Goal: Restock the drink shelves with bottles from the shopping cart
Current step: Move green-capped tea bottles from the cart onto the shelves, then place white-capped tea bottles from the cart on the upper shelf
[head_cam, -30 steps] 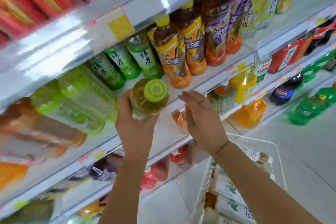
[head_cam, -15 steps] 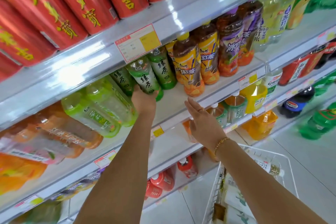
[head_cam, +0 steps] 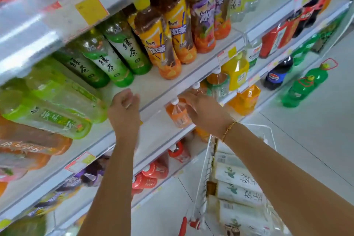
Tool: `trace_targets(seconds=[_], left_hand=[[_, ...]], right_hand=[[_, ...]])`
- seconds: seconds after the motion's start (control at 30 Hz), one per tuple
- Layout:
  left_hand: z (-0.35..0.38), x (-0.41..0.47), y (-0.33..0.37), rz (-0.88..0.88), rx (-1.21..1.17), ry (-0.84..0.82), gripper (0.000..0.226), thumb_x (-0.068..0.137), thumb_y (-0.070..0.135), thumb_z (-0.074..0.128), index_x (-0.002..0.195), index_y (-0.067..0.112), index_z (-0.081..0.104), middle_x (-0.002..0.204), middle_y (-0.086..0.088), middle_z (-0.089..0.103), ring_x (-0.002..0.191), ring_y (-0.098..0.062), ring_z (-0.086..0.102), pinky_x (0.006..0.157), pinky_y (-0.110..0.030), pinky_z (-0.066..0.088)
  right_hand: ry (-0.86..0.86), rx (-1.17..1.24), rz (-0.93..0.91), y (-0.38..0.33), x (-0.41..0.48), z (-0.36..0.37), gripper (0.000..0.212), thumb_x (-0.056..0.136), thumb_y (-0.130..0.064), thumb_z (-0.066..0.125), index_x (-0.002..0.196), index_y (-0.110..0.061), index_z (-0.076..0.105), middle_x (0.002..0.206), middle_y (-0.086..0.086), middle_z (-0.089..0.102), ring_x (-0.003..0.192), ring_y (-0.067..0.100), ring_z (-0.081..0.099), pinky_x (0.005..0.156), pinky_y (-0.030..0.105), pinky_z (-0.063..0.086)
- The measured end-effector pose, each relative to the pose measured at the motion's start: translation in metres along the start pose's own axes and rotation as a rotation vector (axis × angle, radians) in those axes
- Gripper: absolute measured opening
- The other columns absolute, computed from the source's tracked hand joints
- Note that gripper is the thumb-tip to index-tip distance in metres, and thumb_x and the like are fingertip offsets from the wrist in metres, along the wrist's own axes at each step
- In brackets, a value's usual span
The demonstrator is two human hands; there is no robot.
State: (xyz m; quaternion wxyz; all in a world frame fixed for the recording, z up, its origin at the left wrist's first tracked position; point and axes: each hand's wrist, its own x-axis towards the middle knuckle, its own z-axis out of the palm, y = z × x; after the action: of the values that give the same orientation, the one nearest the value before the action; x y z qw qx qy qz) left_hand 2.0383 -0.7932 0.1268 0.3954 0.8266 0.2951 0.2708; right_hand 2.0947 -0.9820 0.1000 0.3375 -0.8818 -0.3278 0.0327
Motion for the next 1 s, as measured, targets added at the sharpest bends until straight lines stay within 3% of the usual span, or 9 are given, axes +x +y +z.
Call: trace_targets(seconds=[0.1,0.2,0.27,0.37,0.47,0.6,0.77,0.87,1.0], left_hand=[[0.022,-0.072,-0.003,0.065,-0.027,-0.261,0.007,0.086,0.022,0.062,0.081,0.017,0.062,0.070,0.004,0.064,0.065,-0.003,0.059,0.069,-0.016,0.045],[0.059,-0.131,-0.014,0.077,0.024,-0.581,0.011,0.087,0.021,0.064,0.078,0.017,0.061,0.068,0.013,0.062,0.065,0.008,0.058,0.064,-0.006,0.042],[0.090,-0.163,-0.036,0.057,0.100,-0.882,0.009,0.086,0.022,0.065,0.087,0.012,0.065,0.077,0.008,0.066,0.073,0.003,0.062,0.071,-0.014,0.049],[0.131,-0.202,-0.081,-0.005,0.312,-1.334,0.029,0.079,0.021,0.074,0.101,0.005,0.065,0.098,-0.003,0.067,0.090,-0.013,0.062,0.078,-0.019,0.046],[0.143,-0.244,-0.119,-0.056,0.545,-1.593,0.052,0.075,0.027,0.078,0.119,0.007,0.059,0.116,-0.005,0.060,0.112,-0.021,0.057,0.091,-0.025,0.041],[0.147,-0.269,-0.132,-0.014,0.590,-1.613,0.070,0.068,0.026,0.082,0.130,0.014,0.053,0.129,-0.006,0.053,0.116,-0.021,0.053,0.094,-0.023,0.038],[0.158,-0.278,-0.136,0.434,0.942,-1.751,0.057,0.067,0.022,0.081,0.118,0.010,0.059,0.114,-0.010,0.060,0.092,-0.020,0.061,0.082,-0.031,0.053],[0.155,-0.278,-0.130,0.447,0.946,-1.703,0.036,0.081,0.013,0.069,0.114,0.001,0.059,0.117,-0.013,0.056,0.097,-0.023,0.059,0.082,-0.029,0.050],[0.122,-0.250,-0.137,0.262,0.842,-1.693,0.069,0.069,0.022,0.078,0.129,0.008,0.046,0.115,-0.005,0.051,0.095,-0.022,0.058,0.078,-0.031,0.050]], right_hand=[[0.013,0.034,0.149,0.045,-0.044,-0.005,0.020,0.088,-0.007,0.052,0.105,-0.006,0.063,0.100,0.014,0.064,0.092,0.032,0.061,0.077,0.037,0.048],[-0.128,0.002,0.501,0.103,-0.104,0.004,0.019,0.089,-0.011,0.052,0.106,-0.007,0.059,0.106,0.011,0.063,0.098,0.030,0.060,0.083,0.033,0.046],[-0.302,-0.023,0.741,0.132,-0.148,0.019,0.020,0.090,-0.014,0.051,0.108,-0.010,0.058,0.113,0.011,0.063,0.100,0.028,0.060,0.084,0.031,0.047],[-0.455,-0.007,0.916,0.154,-0.202,0.046,0.025,0.090,-0.008,0.048,0.111,-0.008,0.060,0.110,0.013,0.066,0.098,0.025,0.063,0.080,0.027,0.049],[-0.500,0.072,1.013,0.160,-0.237,0.069,0.026,0.091,-0.008,0.047,0.113,-0.006,0.060,0.110,0.014,0.065,0.098,0.025,0.063,0.082,0.027,0.051],[-0.485,0.108,1.052,0.164,-0.269,0.093,0.024,0.095,-0.014,0.042,0.106,-0.005,0.062,0.105,0.013,0.066,0.084,0.020,0.058,0.075,0.024,0.049],[-0.325,0.199,1.141,0.161,-0.283,0.100,0.021,0.095,-0.017,0.045,0.102,-0.005,0.061,0.101,0.013,0.066,0.090,0.026,0.063,0.082,0.034,0.053],[-0.173,0.299,1.259,0.163,-0.282,0.096,0.018,0.093,-0.017,0.049,0.104,-0.006,0.058,0.091,0.009,0.063,0.079,0.022,0.063,0.069,0.028,0.054],[0.124,0.372,1.403,0.153,-0.277,0.082,0.017,0.092,-0.018,0.051,0.104,-0.007,0.047,0.084,0.010,0.062,0.074,0.026,0.065,0.066,0.039,0.057]])
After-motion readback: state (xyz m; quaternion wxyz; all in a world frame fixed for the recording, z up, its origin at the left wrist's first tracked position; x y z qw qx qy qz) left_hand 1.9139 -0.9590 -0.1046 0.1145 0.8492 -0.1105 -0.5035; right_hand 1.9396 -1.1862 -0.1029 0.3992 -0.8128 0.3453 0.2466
